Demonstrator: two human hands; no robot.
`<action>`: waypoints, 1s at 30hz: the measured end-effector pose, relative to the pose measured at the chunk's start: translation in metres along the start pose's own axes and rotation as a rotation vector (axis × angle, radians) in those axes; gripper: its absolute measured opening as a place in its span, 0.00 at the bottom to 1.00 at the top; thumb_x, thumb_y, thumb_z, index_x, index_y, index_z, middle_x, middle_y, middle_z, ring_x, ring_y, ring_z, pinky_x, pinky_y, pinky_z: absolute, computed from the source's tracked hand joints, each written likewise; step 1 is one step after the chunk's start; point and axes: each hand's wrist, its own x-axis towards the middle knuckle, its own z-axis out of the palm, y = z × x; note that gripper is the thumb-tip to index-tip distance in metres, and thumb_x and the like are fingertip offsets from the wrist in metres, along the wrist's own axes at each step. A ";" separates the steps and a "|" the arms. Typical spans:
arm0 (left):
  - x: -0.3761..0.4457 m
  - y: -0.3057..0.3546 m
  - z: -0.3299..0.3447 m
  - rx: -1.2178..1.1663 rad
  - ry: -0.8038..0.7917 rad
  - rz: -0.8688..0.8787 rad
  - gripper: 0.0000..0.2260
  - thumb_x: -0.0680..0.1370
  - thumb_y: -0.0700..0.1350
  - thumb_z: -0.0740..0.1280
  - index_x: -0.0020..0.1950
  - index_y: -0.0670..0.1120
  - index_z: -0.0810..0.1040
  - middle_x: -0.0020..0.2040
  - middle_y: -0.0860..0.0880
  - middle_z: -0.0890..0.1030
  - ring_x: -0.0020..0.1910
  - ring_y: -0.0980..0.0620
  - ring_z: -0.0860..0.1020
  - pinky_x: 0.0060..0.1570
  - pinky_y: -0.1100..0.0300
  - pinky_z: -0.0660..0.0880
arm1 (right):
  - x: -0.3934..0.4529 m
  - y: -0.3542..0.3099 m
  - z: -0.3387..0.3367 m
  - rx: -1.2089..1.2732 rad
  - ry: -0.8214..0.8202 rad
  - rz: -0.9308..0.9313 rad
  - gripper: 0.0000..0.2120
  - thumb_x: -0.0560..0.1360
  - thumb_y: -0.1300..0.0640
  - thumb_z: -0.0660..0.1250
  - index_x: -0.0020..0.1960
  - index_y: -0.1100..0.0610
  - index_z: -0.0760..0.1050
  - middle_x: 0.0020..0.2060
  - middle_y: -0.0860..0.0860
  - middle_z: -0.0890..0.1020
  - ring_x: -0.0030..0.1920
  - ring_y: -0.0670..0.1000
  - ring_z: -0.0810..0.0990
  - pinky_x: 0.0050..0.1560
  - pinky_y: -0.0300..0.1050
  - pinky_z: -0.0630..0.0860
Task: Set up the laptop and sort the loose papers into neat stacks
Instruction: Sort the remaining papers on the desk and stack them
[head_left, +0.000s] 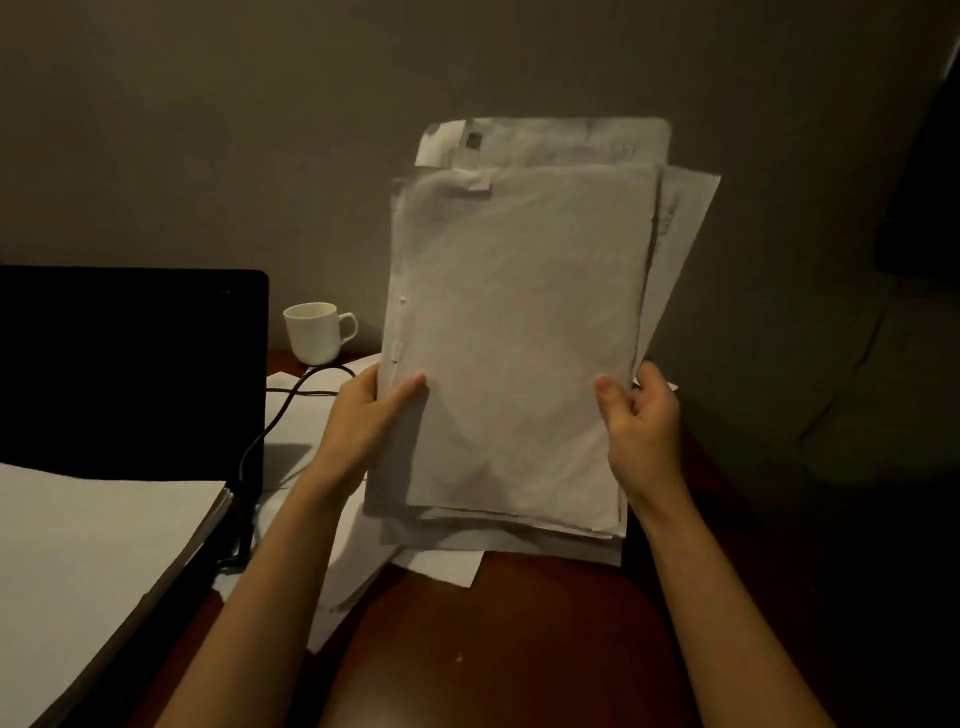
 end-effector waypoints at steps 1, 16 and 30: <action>-0.001 0.003 0.001 -0.010 0.032 0.063 0.11 0.77 0.49 0.67 0.57 0.47 0.77 0.50 0.49 0.81 0.49 0.49 0.80 0.46 0.55 0.79 | 0.001 -0.004 -0.001 -0.021 0.026 -0.044 0.08 0.80 0.62 0.60 0.45 0.50 0.71 0.38 0.45 0.77 0.35 0.35 0.76 0.36 0.28 0.72; -0.024 0.021 0.029 -0.155 0.015 0.300 0.22 0.70 0.52 0.70 0.62 0.58 0.69 0.53 0.62 0.78 0.50 0.64 0.79 0.44 0.70 0.77 | -0.001 -0.023 -0.012 -0.025 0.183 -0.043 0.34 0.76 0.57 0.67 0.75 0.60 0.53 0.65 0.49 0.65 0.59 0.35 0.66 0.47 0.16 0.63; -0.030 0.023 0.054 -0.010 0.006 0.385 0.15 0.81 0.40 0.60 0.67 0.46 0.69 0.54 0.55 0.76 0.51 0.61 0.76 0.48 0.75 0.73 | 0.003 -0.020 -0.014 -0.280 0.206 -0.275 0.08 0.79 0.58 0.63 0.56 0.60 0.72 0.47 0.47 0.77 0.47 0.45 0.77 0.47 0.38 0.74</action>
